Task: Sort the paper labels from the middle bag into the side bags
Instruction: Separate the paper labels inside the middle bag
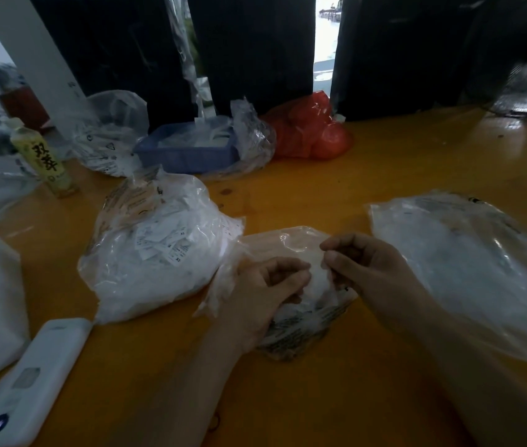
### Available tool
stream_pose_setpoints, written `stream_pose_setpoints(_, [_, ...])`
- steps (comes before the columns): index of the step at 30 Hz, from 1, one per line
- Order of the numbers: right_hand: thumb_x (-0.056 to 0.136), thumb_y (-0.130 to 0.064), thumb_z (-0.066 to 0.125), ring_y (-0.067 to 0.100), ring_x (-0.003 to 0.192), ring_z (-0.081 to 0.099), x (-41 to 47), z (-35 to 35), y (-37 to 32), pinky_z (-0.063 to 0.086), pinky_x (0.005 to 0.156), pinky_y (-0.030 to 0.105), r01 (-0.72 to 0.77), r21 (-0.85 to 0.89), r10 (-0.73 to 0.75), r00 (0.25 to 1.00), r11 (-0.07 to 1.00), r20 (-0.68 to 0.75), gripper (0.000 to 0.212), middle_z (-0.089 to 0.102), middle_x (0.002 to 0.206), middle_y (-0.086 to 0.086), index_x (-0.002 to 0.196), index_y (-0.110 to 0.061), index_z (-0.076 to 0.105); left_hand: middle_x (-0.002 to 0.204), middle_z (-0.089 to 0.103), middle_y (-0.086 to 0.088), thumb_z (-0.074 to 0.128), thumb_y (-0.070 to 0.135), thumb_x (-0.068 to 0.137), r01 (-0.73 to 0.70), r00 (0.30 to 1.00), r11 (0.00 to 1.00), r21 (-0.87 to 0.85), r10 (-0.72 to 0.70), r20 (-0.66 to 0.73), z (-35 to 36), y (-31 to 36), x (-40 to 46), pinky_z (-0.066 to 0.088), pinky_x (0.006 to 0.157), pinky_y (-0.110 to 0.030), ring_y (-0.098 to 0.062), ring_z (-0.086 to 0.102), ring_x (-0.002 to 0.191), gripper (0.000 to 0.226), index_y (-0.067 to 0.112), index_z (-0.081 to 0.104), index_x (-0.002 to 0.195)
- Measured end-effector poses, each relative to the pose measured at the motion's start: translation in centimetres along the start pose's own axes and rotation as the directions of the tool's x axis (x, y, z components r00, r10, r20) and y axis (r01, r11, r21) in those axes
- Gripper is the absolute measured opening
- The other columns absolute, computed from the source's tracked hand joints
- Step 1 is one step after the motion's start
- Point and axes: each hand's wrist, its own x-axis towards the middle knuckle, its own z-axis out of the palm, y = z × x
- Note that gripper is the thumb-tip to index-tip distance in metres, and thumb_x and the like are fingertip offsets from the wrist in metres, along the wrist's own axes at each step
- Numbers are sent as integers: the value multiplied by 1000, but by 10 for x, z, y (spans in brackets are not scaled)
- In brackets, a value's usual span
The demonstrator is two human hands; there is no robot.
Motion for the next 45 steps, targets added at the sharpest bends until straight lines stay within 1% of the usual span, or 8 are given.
stream_pose_setpoints(7, [84,-45,64,17,80,70,1,6,2,59,75,31,-52,-119,53,999,992,9,41,71,90,-1,121,-28,63,87,73,-1,83,18,78,-7,1000,977,-211,3,-17,1,3,0,59,75,-25,-14,68,80,18,25,83,95])
stream_pose_setpoints(12, [87,-50,65,-5,79,67,-2,9,-3,47,63,5,31,-519,38,992,854,121,21,69,91,-26,104,-37,67,87,77,-1,76,14,78,-10,1000,954,-299,2,-27,0,6,0,60,77,-22,-10,72,80,21,20,86,96])
stream_pose_setpoints(16, [97,-36,59,-4,70,66,-3,11,-3,47,59,8,55,-518,-41,998,853,39,14,70,81,-24,91,-28,68,90,78,1,75,16,79,2,1000,972,-234,-7,-18,1,7,-2,60,81,-23,-10,72,84,20,21,86,94])
stream_pose_setpoints(21, [91,-54,49,0,50,53,-4,15,-3,36,46,9,107,-570,-125,992,815,7,36,65,71,-14,79,-25,66,86,75,-1,78,29,78,15,1000,980,-196,-11,25,2,11,-5,60,83,-24,-11,70,85,24,23,86,100])
stream_pose_setpoints(28, [102,-41,46,1,64,62,-2,16,4,44,51,13,85,-602,-129,991,794,-30,23,67,81,-20,97,-28,65,101,79,-10,78,17,78,-4,999,976,-220,-5,-39,-1,11,-4,59,66,-21,-18,77,90,12,14,77,90])
stream_pose_setpoints(32, [101,-37,55,1,81,57,3,11,15,48,66,15,68,-848,-107,994,526,14,19,64,104,-15,115,-29,64,106,78,-21,71,1,84,-38,994,919,-391,-3,-105,-5,11,0,61,67,-20,-25,79,90,17,3,64,98])
stream_pose_setpoints(37, [93,-53,61,14,111,51,4,19,30,47,93,29,83,-940,-29,997,332,78,48,48,125,-6,133,-27,59,97,77,-22,73,-1,80,-52,993,872,-486,-6,-117,-6,10,3,62,74,-22,-29,79,92,25,-1,65,104])
stream_pose_setpoints(45, [93,-54,57,-4,76,57,3,15,20,40,60,12,39,-806,-134,990,591,-51,18,55,89,-23,100,-38,60,98,79,-18,78,9,78,-51,991,893,-447,-10,-134,-9,7,5,62,74,-22,-26,79,94,14,8,83,91])
